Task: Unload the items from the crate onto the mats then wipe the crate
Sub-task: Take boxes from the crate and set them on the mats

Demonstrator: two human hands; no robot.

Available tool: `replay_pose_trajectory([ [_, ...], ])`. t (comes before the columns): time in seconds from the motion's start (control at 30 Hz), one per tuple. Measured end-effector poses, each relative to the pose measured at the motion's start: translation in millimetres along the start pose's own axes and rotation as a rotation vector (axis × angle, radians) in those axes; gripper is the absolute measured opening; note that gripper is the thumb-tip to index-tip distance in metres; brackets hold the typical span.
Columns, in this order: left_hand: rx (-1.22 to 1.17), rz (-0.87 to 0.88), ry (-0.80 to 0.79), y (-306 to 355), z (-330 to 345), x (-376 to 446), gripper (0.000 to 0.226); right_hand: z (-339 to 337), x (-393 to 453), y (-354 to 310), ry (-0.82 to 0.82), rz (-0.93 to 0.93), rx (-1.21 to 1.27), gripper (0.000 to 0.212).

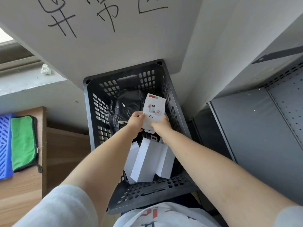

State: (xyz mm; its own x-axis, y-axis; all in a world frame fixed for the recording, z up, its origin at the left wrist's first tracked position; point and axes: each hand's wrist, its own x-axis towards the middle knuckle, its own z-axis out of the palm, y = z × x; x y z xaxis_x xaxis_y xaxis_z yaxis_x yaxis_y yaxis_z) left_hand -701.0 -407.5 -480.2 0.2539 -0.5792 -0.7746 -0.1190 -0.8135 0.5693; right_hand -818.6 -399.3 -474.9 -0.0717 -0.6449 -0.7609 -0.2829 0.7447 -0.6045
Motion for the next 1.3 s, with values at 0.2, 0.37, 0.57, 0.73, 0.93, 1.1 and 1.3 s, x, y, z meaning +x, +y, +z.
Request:
replay_pose_trajectory([
  [0.2,-0.070,0.025,-0.006,0.3,-20.1,-8.5,0.041,-10.2,-15.1,-6.8,-0.014,-0.057,0.106,0.047],
  [0.37,-0.092,0.112,-0.064,17.6,-34.0,-28.5,0.023,-23.5,-31.0,-26.3,-0.022,-0.189,0.108,0.048],
  [0.57,-0.154,0.247,-0.081,48.2,-63.8,-62.7,0.055,-24.9,-54.5,-68.9,-0.049,-0.375,0.134,0.054],
  [0.73,-0.277,0.355,-0.150,63.9,-96.2,-90.6,0.053,-26.1,-72.6,-104.4,-0.089,-0.464,0.282,0.041],
  [0.93,-0.372,0.413,-0.238,60.8,-120.3,-113.5,0.040,-35.7,-77.7,-121.9,-0.428,-0.337,0.451,0.021],
  [1.1,-0.248,0.403,-0.058,60.4,-114.2,-128.4,0.040,-34.8,-77.6,-117.6,-0.454,-0.407,0.348,0.030],
  [1.3,-0.356,0.454,0.207,73.2,-82.4,-133.5,0.083,-2.6,-89.8,-104.3,-0.201,-0.756,0.057,0.050],
])
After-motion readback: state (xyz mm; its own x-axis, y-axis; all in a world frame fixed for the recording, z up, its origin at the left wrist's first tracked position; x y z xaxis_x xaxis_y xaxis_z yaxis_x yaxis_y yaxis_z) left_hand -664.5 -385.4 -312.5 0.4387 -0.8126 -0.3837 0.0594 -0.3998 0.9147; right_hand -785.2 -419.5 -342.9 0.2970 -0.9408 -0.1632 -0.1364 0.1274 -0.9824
